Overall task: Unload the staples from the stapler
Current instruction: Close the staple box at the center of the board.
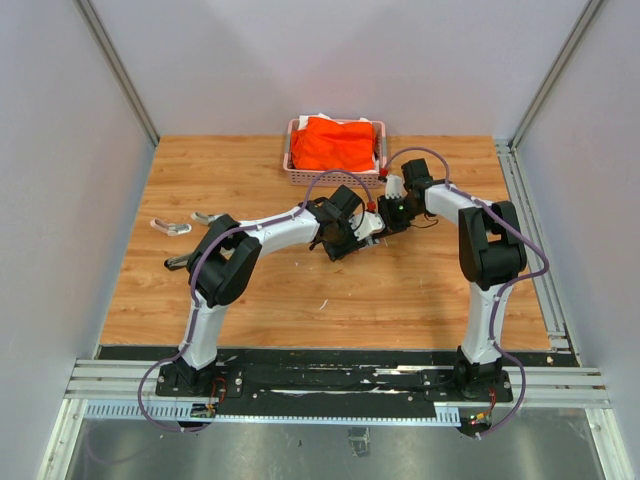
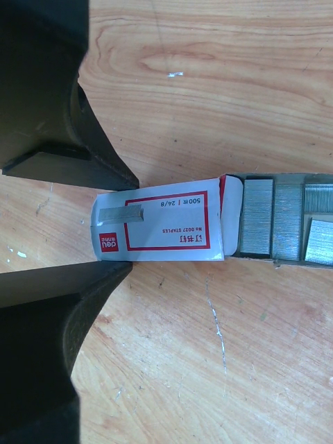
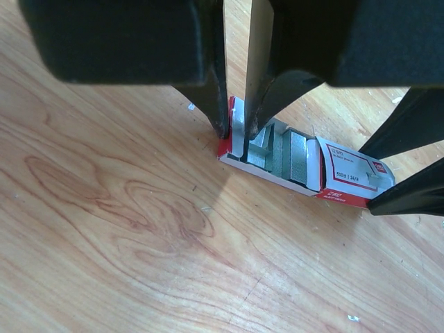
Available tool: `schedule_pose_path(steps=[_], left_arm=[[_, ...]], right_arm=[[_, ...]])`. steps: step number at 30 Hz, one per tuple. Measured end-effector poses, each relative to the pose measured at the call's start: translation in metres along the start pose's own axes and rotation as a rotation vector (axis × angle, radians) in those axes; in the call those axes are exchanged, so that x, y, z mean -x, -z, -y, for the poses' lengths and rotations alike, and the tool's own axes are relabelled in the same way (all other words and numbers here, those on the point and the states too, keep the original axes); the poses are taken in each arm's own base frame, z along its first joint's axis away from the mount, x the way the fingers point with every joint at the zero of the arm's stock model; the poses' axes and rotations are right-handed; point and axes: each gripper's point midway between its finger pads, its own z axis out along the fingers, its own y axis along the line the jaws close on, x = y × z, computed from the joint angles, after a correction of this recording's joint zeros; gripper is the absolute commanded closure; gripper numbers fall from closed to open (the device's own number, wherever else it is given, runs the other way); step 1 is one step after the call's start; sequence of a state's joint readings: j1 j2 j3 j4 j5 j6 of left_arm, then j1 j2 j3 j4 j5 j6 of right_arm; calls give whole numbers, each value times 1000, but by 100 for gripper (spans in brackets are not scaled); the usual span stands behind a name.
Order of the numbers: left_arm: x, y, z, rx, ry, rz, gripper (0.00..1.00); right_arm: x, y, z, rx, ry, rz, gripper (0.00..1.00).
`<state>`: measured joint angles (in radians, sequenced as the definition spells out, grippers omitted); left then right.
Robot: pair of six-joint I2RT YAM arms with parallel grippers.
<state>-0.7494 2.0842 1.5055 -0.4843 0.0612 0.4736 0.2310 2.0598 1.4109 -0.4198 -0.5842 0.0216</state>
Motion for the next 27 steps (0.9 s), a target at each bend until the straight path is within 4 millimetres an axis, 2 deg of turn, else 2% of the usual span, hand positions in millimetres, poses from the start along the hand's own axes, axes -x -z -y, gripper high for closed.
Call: schedule_pose_path(steps=[8,11,17,20,27], left_arm=[[0,0,0,-1,-1,0,52],[0,0,0,-2,-1,1,59],[0,0,1,-5,-9,0,59],[0,0,1,-7,-14,0,57],[0,0,-1,2,-19,0,46]], right_arm=[[0,0,0,-10,10,0,93],[0,0,0,-10,12,0,93],[2,-1,1,-23,49,0,94],[2,-1,2,-27,63,-1,93],[2,-1,2,-25,68,0,91]])
